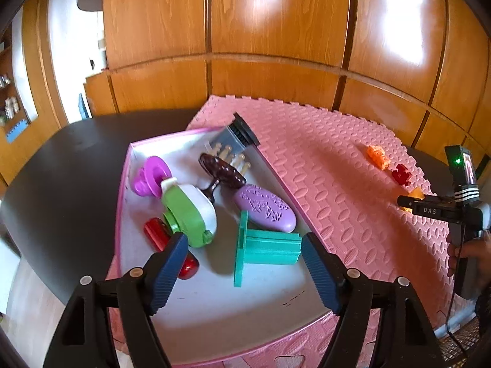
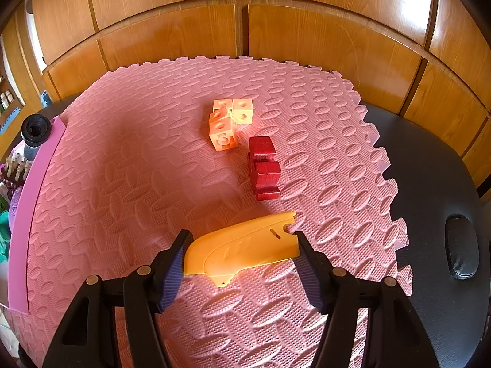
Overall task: Organize rigid objects
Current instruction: 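Carry the teal spool into the white box and open the left tool, then carry the yellow curved piece into the white box and open the right tool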
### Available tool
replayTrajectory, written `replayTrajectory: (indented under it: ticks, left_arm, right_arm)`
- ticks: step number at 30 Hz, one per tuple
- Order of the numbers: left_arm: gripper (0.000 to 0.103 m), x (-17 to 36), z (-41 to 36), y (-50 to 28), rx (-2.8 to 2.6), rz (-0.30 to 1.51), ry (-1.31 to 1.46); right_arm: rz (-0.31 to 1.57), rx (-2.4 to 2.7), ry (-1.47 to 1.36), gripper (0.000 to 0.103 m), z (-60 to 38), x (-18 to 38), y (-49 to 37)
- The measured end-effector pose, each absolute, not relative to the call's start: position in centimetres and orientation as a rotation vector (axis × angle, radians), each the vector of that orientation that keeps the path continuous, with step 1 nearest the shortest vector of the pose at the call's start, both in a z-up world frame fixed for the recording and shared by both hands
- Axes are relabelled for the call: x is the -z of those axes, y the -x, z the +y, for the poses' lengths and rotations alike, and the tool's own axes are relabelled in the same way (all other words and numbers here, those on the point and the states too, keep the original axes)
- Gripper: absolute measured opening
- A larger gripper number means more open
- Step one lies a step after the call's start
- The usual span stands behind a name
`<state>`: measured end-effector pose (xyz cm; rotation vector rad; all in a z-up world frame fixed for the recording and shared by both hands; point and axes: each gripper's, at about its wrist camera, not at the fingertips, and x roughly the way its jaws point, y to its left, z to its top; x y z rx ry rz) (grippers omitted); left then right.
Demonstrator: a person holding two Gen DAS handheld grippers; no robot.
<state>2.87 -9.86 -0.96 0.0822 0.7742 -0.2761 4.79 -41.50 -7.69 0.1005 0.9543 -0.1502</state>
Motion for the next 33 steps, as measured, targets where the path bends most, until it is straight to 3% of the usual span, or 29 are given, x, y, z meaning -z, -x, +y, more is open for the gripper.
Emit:
replayTrajectory:
  ticks: [13,33]
  left_arm:
    - [0.083,-0.3,-9.3,-1.8,0.253,0.739,-0.088]
    - [0.083,-1.3,-7.6,-1.3,0.208,0.707,-0.066]
  right_arm:
    - [0.938,0.154,-0.087,0.066,-41.3,7.7,-4.6]
    - [0.929,0.172,-0.046,0.066,-40.8,7.6,-4.5]
